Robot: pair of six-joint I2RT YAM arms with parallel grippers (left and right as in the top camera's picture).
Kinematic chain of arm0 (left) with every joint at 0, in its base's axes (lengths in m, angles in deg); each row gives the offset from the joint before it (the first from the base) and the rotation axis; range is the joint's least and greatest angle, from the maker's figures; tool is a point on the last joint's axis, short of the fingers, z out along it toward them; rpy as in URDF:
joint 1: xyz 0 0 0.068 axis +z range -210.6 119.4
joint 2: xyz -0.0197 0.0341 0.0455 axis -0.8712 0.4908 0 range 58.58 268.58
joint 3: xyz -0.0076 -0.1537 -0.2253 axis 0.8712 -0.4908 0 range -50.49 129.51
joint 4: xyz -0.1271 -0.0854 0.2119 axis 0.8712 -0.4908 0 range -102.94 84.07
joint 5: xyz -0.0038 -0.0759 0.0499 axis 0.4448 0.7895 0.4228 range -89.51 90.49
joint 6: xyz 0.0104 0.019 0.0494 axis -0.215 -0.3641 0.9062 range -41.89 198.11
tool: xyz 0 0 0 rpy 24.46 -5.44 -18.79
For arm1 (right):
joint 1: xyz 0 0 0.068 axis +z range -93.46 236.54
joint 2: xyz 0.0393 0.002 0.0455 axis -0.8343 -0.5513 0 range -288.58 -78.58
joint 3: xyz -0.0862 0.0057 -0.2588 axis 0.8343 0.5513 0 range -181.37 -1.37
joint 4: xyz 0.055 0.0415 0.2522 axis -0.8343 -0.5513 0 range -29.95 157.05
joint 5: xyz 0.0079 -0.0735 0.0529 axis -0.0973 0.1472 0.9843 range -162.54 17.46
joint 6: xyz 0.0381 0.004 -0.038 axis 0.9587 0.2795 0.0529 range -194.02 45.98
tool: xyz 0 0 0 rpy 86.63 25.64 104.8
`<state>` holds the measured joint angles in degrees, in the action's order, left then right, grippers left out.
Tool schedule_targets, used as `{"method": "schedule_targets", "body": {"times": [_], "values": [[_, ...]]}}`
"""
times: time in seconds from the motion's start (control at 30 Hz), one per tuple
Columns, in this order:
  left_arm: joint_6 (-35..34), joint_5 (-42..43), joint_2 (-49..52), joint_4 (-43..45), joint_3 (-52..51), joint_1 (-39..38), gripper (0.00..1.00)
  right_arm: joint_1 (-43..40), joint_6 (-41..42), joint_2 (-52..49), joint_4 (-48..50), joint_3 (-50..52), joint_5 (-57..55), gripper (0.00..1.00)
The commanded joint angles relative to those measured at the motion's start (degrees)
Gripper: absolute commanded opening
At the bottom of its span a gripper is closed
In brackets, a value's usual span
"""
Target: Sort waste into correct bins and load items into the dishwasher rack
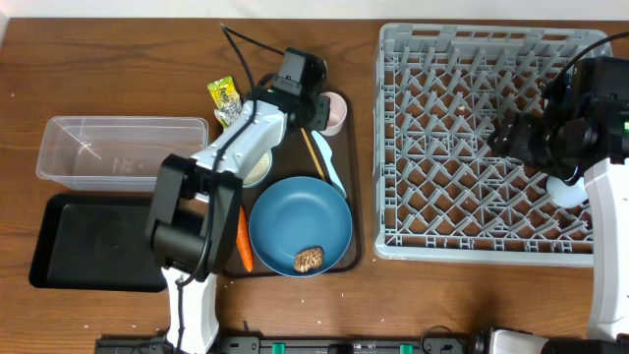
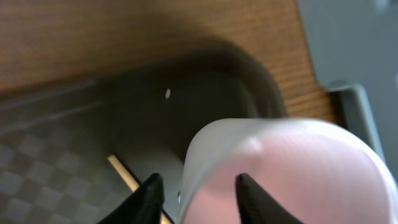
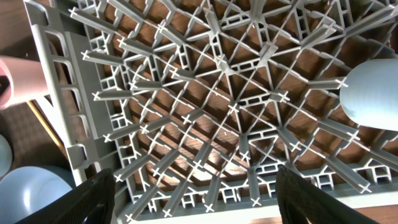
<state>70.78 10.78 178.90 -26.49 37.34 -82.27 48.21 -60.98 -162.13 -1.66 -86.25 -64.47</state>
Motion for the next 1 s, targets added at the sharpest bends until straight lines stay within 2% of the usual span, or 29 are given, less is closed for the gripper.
{"method": "schedule_targets", "body": {"times": [0.0, 0.07, 0.13, 0.3, 0.37, 0.5, 0.73, 0.87, 0.97], "values": [[-0.52, -0.48, -0.31, 0.04, 0.48, 0.07, 0.27, 0.5, 0.61, -0.04, 0.07, 0.42, -0.35, 0.75], [-0.5, -0.5, -1.57, -0.17, 0.48, 0.17, 0.14, 0.5, 0.61, -0.04, 0.04, 0.42, -0.35, 0.75], [-0.52, -0.5, -3.37, -0.7, 0.5, 0.17, 0.06, 0.5, 0.52, -0.04, 0.07, 0.42, -0.35, 0.75], [-0.55, -0.22, -11.47, -4.04, 0.55, 0.22, 0.06, 0.57, -5.33, -0.04, 0.22, 0.42, 2.93, 0.77], [-0.5, 3.23, -15.74, -6.27, 0.55, 0.63, 0.06, 0.74, -10.29, -0.04, 0.7, 0.42, 8.26, 0.79], [-0.46, 18.88, -23.06, -9.88, 0.55, 3.37, 0.06, 1.92, -23.39, -0.04, 1.6, 0.42, 24.68, 0.79], [-0.48, 55.6, -29.88, -11.1, 0.55, 13.35, 0.06, 6.45, -44.57, -0.04, 3.19, 0.42, 53.33, 0.79], [-0.48, 71.76, -29.59, -11.15, 0.52, 17.16, 0.06, 10.6, -45.92, -0.04, 8.39, 0.42, 59.71, 0.78], [-0.46, 78.05, -29.55, -11.1, 0.52, 17.75, 0.06, 14.56, -45.83, -0.04, 13.46, 0.42, 61.53, 0.77]]}}
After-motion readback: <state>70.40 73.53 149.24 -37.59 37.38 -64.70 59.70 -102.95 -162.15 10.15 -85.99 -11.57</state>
